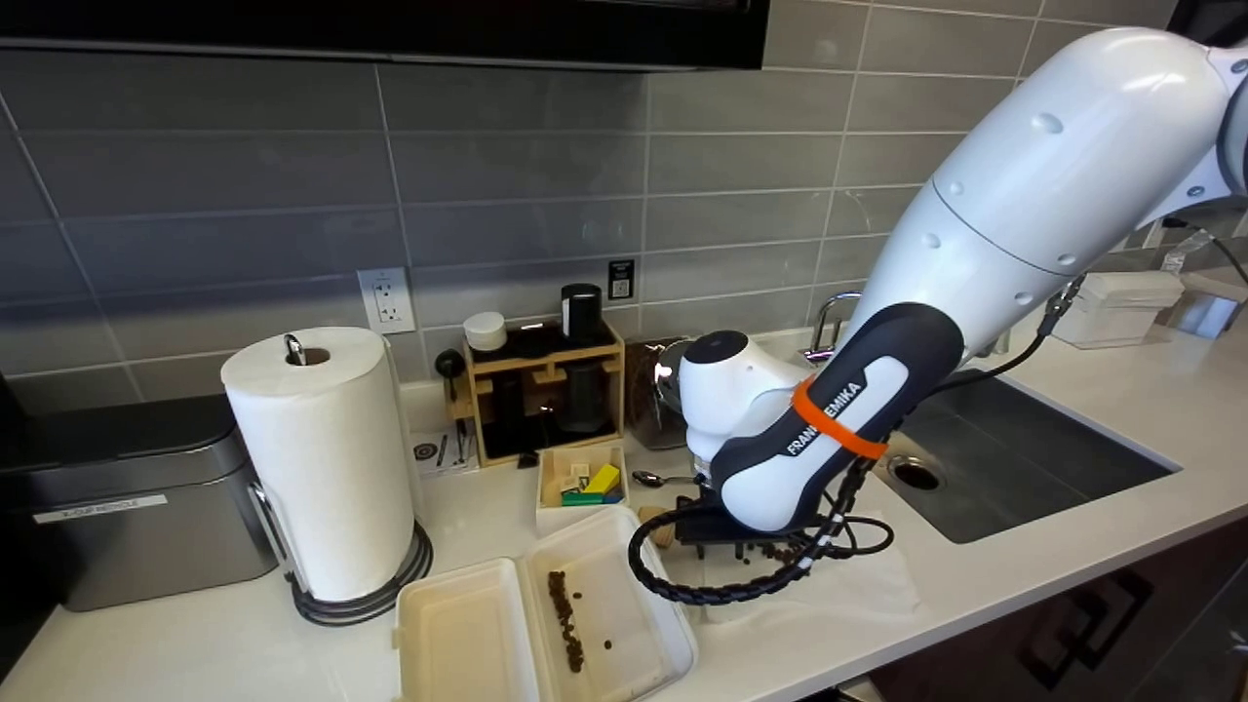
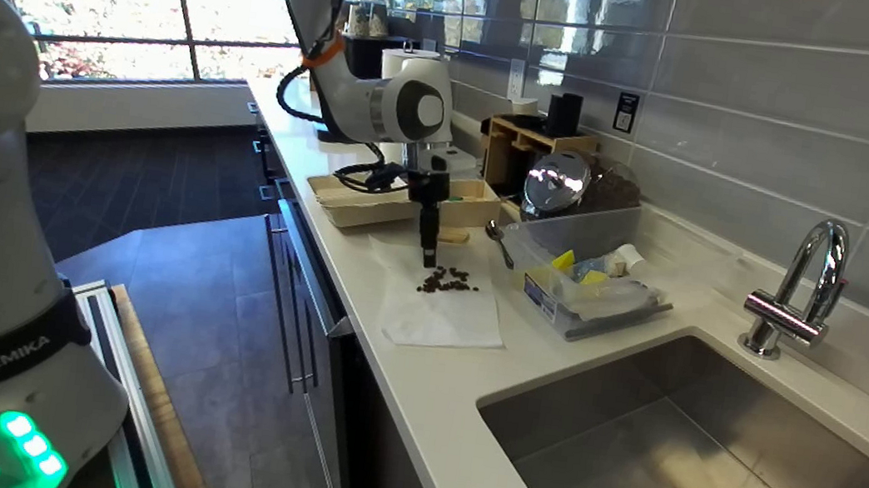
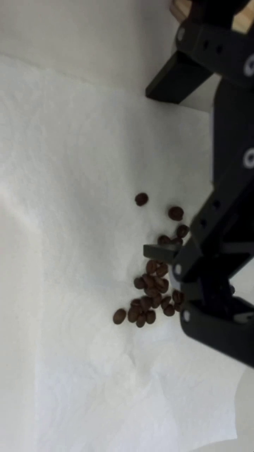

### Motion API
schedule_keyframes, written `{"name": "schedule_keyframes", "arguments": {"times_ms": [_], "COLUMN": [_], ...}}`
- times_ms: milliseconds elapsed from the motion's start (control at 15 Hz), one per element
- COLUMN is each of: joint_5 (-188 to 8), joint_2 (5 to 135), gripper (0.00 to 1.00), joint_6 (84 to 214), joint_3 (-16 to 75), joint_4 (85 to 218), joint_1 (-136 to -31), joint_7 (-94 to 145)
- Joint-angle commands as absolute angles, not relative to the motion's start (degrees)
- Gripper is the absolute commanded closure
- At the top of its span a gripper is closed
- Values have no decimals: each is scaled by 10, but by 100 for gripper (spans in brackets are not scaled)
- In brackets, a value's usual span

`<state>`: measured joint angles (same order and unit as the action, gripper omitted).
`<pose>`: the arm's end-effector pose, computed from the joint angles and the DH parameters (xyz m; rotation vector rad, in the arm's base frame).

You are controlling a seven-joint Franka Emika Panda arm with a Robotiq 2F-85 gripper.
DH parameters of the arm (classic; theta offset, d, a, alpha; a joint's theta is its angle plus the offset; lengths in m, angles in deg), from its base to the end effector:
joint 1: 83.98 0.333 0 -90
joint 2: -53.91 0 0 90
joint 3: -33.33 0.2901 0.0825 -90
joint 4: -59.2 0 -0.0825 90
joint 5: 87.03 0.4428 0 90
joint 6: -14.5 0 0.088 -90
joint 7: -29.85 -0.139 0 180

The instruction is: Fold the serviette in half

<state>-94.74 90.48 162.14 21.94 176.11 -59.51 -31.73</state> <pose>0.5762 0.1187 0.0180 2.7590 -1.0013 0.0544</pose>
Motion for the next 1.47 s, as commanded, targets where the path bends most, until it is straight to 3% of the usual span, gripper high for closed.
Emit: {"name": "schedule_keyframes", "arguments": {"times_ms": [0, 467, 1400], "joint_5": [-967, -1005, -1000], "joint_2": [916, 915, 919], "gripper": [0, 0, 0], "joint_6": [1582, 1506, 1517], "joint_3": [215, 239, 260], "joint_4": [1748, 1731, 1733], "joint_1": [-588, -610, -643], "joint_7": [-371, -357, -293]}}
